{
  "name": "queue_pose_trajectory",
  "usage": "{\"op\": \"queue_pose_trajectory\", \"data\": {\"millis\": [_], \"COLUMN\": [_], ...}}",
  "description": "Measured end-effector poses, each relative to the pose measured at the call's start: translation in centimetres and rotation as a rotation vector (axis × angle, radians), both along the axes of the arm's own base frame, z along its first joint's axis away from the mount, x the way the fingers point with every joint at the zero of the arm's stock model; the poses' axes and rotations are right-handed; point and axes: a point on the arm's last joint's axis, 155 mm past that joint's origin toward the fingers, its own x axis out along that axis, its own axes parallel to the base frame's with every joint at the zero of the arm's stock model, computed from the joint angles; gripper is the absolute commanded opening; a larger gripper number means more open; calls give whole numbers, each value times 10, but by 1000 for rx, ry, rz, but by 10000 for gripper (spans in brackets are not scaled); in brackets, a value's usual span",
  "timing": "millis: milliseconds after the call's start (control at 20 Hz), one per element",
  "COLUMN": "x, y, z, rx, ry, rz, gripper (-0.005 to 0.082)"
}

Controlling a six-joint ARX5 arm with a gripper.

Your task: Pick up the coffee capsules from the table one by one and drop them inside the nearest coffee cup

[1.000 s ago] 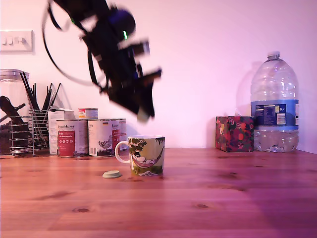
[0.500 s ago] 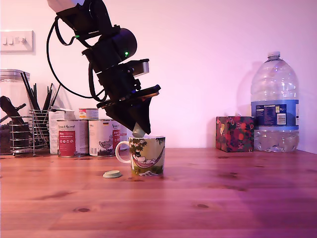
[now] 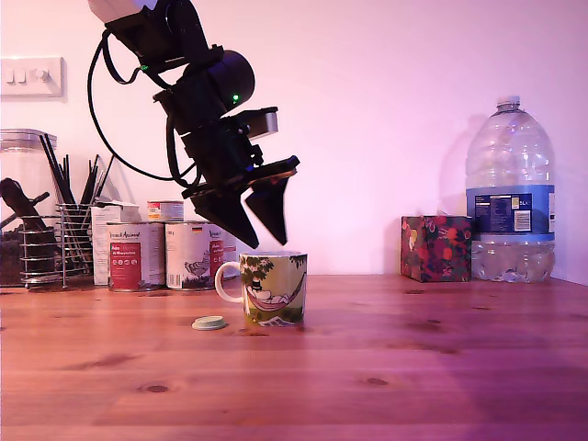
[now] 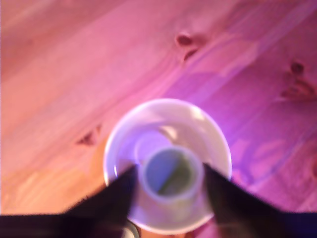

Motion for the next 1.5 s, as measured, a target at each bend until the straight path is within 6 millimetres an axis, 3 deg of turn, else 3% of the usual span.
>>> {"op": "queue_pose_trajectory", "data": {"millis": [150, 250, 450, 550, 1000, 1300, 1500], "x": [3, 4, 12, 14, -43, -96, -123], "y": [-3, -6, -12, -17, 12, 59, 80], "z": [3, 5, 14, 22, 91, 62, 75], "rx": [-16, -24, -45, -72, -245, -238, -298], "ry": [-17, -26, -77, -130, -422, -453, -486], "rz": [-5, -12, -26, -32, -14, 53, 122], "gripper": [620, 544, 95, -21, -24, -24, -24]}}
